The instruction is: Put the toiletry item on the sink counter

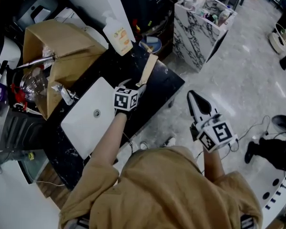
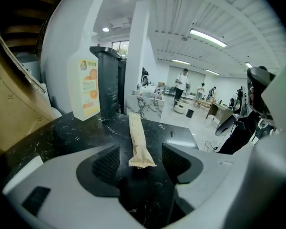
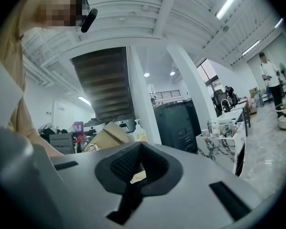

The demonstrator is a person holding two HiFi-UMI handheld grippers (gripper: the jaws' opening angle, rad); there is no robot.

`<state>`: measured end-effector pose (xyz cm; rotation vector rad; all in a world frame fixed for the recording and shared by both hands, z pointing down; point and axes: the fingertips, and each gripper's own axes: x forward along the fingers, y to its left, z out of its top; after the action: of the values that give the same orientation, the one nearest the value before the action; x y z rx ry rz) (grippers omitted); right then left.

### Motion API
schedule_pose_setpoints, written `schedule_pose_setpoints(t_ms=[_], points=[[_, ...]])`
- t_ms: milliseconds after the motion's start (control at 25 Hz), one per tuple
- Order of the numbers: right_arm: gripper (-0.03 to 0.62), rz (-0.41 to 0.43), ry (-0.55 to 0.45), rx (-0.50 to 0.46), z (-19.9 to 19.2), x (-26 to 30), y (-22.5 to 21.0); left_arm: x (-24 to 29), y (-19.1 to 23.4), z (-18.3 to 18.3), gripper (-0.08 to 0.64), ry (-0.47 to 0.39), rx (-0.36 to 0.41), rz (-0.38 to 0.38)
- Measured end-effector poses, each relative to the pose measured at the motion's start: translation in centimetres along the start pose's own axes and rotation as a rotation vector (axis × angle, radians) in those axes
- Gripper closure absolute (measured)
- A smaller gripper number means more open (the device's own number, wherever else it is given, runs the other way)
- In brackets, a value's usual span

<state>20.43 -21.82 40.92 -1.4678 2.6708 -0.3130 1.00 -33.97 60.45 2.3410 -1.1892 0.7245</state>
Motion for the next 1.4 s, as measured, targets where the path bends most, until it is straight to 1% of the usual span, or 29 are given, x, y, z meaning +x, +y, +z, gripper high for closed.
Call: schedule_pose_setpoints(t_ms=[160, 360, 400, 560, 640, 760, 960, 1120, 1240, 1400], points=[[0.589, 0.039, 0.006, 0.002, -0.3, 1.3, 1.3, -2.1, 1.2, -0.1, 0.299, -0.033, -0.005, 0.047], [0.589, 0.083, 0.014, 0.005, -0.5, 3.1, 3.4, -5.1, 3.5, 1.3, 0.305, -0.114, -0.012, 0.102], [0.589, 0.090, 0.014, 0.004, -0.5, 3.3, 3.8, -5.7, 3.9, 1.7, 0.320, -0.132, -0.012, 0.112], [0.589, 0.116, 0.007, -0.029, 0.3, 4.0, 4.9, -8.1, 5.1, 3.2, 0.469, -0.211, -0.029, 0.148], [0.589, 0.134, -0.005, -0.069, 1.4, 4.7, 5.1, -8.9, 5.2, 4.4, 0.501, -0.252, -0.032, 0.144], [0.589, 0.149, -0.038, -0.098, 3.4, 5.8, 5.2, -10.6, 5.0, 6.4, 0.544, -0.320, -0.006, 0.145], [0.589, 0.142, -0.073, -0.119, 5.7, 5.9, 5.4, -14.6, 4.1, 9.7, 0.554, -0.432, 0.050, 0.144], [0.589, 0.123, -0.083, -0.122, 6.2, 5.2, 5.3, -18.8, 3.2, 10.8, 0.555, -0.519, 0.089, 0.160], [0.589, 0.100, -0.093, -0.116, 6.6, 4.4, 4.9, -22.3, 3.5, 10.9, 0.555, -0.574, 0.096, 0.193], [0.589, 0.071, -0.104, -0.111, 7.2, 3.7, 4.2, -27.0, 4.6, 11.2, 0.555, -0.658, 0.087, 0.250]])
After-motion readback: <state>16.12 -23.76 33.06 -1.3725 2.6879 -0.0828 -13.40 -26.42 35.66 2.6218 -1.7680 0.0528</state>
